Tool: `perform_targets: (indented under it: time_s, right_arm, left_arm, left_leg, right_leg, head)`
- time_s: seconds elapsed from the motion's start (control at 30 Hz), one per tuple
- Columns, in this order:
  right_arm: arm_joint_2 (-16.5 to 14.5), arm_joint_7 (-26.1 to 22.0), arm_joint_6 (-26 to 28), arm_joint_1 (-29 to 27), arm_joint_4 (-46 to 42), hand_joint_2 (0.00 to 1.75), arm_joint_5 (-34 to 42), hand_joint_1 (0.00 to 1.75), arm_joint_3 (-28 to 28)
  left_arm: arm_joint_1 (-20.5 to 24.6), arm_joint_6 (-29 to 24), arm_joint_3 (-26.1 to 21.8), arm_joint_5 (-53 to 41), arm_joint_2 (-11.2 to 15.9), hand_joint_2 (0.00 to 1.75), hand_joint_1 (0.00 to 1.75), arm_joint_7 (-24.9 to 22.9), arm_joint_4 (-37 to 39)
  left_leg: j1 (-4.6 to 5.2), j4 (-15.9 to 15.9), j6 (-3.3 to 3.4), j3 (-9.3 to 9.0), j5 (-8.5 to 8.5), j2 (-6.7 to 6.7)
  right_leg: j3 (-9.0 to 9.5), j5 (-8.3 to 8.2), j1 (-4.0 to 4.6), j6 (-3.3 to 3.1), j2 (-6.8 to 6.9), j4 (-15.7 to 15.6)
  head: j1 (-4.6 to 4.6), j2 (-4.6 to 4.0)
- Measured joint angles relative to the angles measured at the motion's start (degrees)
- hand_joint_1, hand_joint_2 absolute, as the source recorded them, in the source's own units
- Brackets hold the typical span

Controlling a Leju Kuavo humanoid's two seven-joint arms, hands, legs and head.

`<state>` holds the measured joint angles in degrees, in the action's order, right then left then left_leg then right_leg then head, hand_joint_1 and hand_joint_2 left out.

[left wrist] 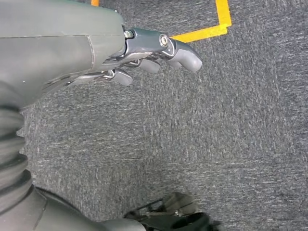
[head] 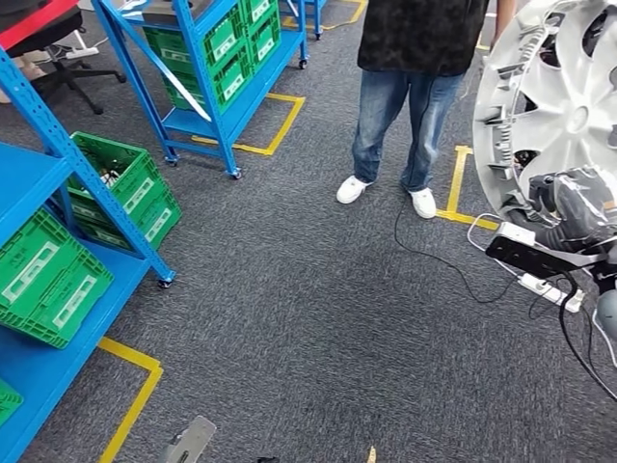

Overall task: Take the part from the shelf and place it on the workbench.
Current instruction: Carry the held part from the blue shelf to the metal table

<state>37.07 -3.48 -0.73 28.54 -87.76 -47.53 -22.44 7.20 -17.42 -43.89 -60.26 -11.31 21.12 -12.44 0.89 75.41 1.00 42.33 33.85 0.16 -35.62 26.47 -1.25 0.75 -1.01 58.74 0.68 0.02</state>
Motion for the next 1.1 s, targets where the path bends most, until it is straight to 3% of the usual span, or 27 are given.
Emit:
perform_targets:
  time_s: [0.03,0.07,0.13,0.17,0.2,0.27,0.33,0.37,0.43,0.5,0.53,0.57,0.63,0.7,0.77,0.83,0.9,0.97,1.0,1.03,1.1]
  right_arm:
    - [0.0,0.0,0.0,0.0,0.0,1.75,0.0,1.75,0.0]
    - [0.0,0.0,0.0,0.0,0.0,1.75,0.0,1.75,0.0]
    - [0.0,0.0,0.0,0.1,0.0,1.75,0.0,1.75,0.1]
    - [0.0,0.1,0.0,0.2,0.0,1.75,0.1,1.75,0.1]
    - [0.0,0.1,-0.1,0.2,-0.1,1.75,0.1,1.75,0.1]
    - [0.0,0.2,-0.3,0.2,-0.1,1.75,0.3,1.75,0.2]
    - [0.0,0.2,-0.5,0.3,-0.1,1.75,0.4,1.75,0.3]
    - [0.1,0.2,-0.7,0.4,-0.1,1.75,0.5,1.75,0.4]
    - [0.1,0.2,-0.9,0.6,-0.1,1.75,0.6,1.75,0.4]
    - [0.1,0.2,-1.0,0.5,-0.1,1.75,0.7,1.75,0.4]
    - [0.1,0.2,-1.0,0.5,-0.1,1.75,0.7,1.75,0.4]
    - [0.1,0.2,-1.0,0.6,-0.1,1.75,0.7,1.75,0.5]
    - [0.1,0.2,-0.9,0.9,-0.1,1.75,0.9,1.75,0.5]
    - [0.0,0.1,-0.7,1.3,-0.2,1.75,1.2,1.75,0.6]
    - [0.0,0.0,-0.4,1.3,-0.3,1.75,1.5,1.75,0.7]
    - [0.0,-0.2,-0.1,1.3,-0.7,1.75,1.8,1.75,0.9]
    - [0.0,-0.3,0.2,1.3,-1.4,1.75,2.0,1.75,1.0]
    - [-0.1,-0.4,0.4,1.3,-1.8,1.75,2.1,1.75,1.1]
    - [-0.1,-0.4,0.4,1.3,-2.0,1.75,2.1,1.75,1.1]
    - [-0.1,-0.4,0.4,1.2,-2.1,1.75,2.1,1.75,1.1]
    - [-0.1,-0.6,0.5,1.2,-2.4,1.75,2.2,1.75,1.1]
  left_arm:
    - [0.0,0.0,0.0,0.0,0.0,1.75,0.0,0.0,0.0]
    - [0.0,0.0,0.0,0.0,0.0,1.75,0.0,0.0,0.0]
    - [0.0,0.0,0.0,0.0,0.1,1.75,0.0,0.0,0.0]
    - [0.0,0.0,0.0,0.0,0.1,1.75,0.0,0.0,0.0]
    - [0.0,0.0,0.0,0.0,0.1,1.75,0.0,0.0,0.0]
    - [0.1,-0.1,0.0,0.0,0.1,1.75,0.0,0.0,0.0]
    - [0.1,-0.1,0.0,0.0,0.1,1.75,0.0,0.0,0.0]
    - [0.2,-0.1,0.0,0.0,0.1,1.75,0.0,0.0,0.0]
    - [0.2,-0.1,0.0,0.0,0.0,1.75,0.0,0.0,0.0]
    - [0.2,-0.1,0.0,0.0,-0.1,1.75,0.0,0.0,0.0]
    - [0.2,-0.1,0.0,0.0,-0.1,1.75,0.0,0.0,0.0]
    - [0.2,-0.1,0.0,0.0,-0.1,1.75,0.0,0.0,0.0]
    - [0.3,-0.1,0.0,0.0,-0.2,1.75,0.0,0.0,0.0]
    - [0.4,-0.1,0.1,0.0,-0.2,1.75,0.0,0.0,0.0]
    - [0.5,-0.2,0.1,0.0,-0.2,1.75,0.0,0.0,0.0]
    - [0.5,-0.2,0.1,0.0,-0.1,1.75,0.0,0.0,0.0]
    - [0.5,-0.2,0.1,0.0,-0.1,1.75,0.0,0.0,0.0]
    - [0.5,-0.2,0.1,0.0,-0.1,1.75,0.0,0.0,0.0]
    - [0.4,-0.2,0.1,0.0,-0.1,1.75,0.0,0.0,0.0]
    - [0.4,-0.2,0.1,0.0,-0.1,1.75,0.0,0.0,0.0]
    - [0.4,-0.2,0.1,0.0,-0.1,1.75,0.0,0.0,0.0]
  left_leg:
    - [-0.01,-1.2,0.19,-0.59,-1.22,-0.09]
    - [0.0,-4.4,0.51,-2.1,-3.26,-0.39]
    - [0.02,-12.0,1.49,-5.61,-6.83,-2.2]
    - [0.06,-14.5,1.88,-6.74,-7.6,-3.01]
    - [0.12,-15.7,2.17,-7.25,-7.66,-3.51]
    - [0.16,-16.6,2.34,-7.61,-7.52,-2.89]
    - [-0.06,-17.7,2.42,-8.18,-7.84,-1.91]
    - [-0.18,-18.2,2.45,-8.44,-8.03,-1.45]
    - [-0.12,-18.3,2.6,-8.53,-8.07,-0.65]
    - [-0.09,-18.2,2.62,-8.53,-7.97,0.24]
    - [-0.09,-18.2,2.58,-8.56,-7.89,0.65]
    - [-0.11,-18.1,2.46,-8.63,-7.74,1.05]
    - [0.11,-17.4,1.95,-8.61,-7.2,1.69]
    - [0.51,-16.7,1.47,-8.43,-6.75,2.26]
    - [0.67,-16.4,1.29,-8.39,-6.58,3.0]
    - [0.5,-15.2,0.81,-8.04,-5.4,2.52]
    - [0.13,-10.0,0.14,-6.0,-2.09,1.05]
    - [-0.15,-2.4,-0.19,-2.83,1.3,0.44]
    - [-0.22,-0.1,-0.21,-1.87,1.79,0.4]
    - [-0.24,0.0,-0.15,-1.82,1.14,0.36]
    - [-0.26,-5.8,0.27,-4.48,-2.81,-0.34]
  right_leg:
    - [0.05,0.0,0.03,0.0,-0.42,0.0]
    - [0.12,0.01,0.06,0.01,-0.86,0.0]
    - [0.17,0.0,0.05,0.12,-1.66,0.0]
    - [0.06,-0.05,-0.05,0.3,-2.03,0.0]
    - [-0.14,-0.15,-0.2,0.56,-2.4,-0.1]
    - [-0.48,-0.39,-0.41,1.28,-3.07,-0.2]
    - [-1.35,0.44,-0.31,1.79,-2.03,0.9]
    - [-2.38,1.65,-0.23,1.93,-1.11,2.9]
    - [-5.79,4.95,-0.16,2.19,0.21,10.1]
    - [-8.27,6.15,-0.22,2.51,0.52,15.0]
    - [-8.03,5.24,-0.26,2.64,0.69,14.5]
    - [-6.55,3.46,-0.32,2.73,1.09,11.6]
    - [-2.36,0.55,-0.15,2.77,3.15,3.9]
    - [-0.2,-0.06,0.12,2.24,4.35,0.1]
    - [-0.2,-0.08,0.14,1.56,3.5,0.1]
    - [-0.28,-0.25,-0.04,0.99,2.67,0.1]
    - [-0.28,-0.36,-0.2,0.47,1.88,0.0]
    - [-0.34,-0.41,-0.2,0.31,0.93,0.0]
    - [-0.35,-0.43,-0.19,0.28,0.41,0.1]
    - [-0.34,-0.44,-0.19,0.28,-0.14,0.1]
    - [-0.23,-0.49,-0.21,0.34,-1.23,0.1]
  head:
    - [-0.01,0.0]
    - [-0.01,0.0]
    - [0.05,0.0]
    - [0.02,0.0]
    - [-0.01,0.0]
    - [-0.12,0.01]
    - [0.06,0.01]
    - [0.2,0.01]
    - [0.43,0.01]
    - [0.46,0.01]
    - [0.48,0.01]
    - [0.46,0.02]
    - [0.51,0.01]
    - [0.46,0.0]
    - [0.35,0.0]
    - [0.31,0.01]
    - [0.23,0.01]
    - [0.21,0.0]
    - [0.21,0.01]
    - [0.21,0.01]
    - [0.2,0.01]
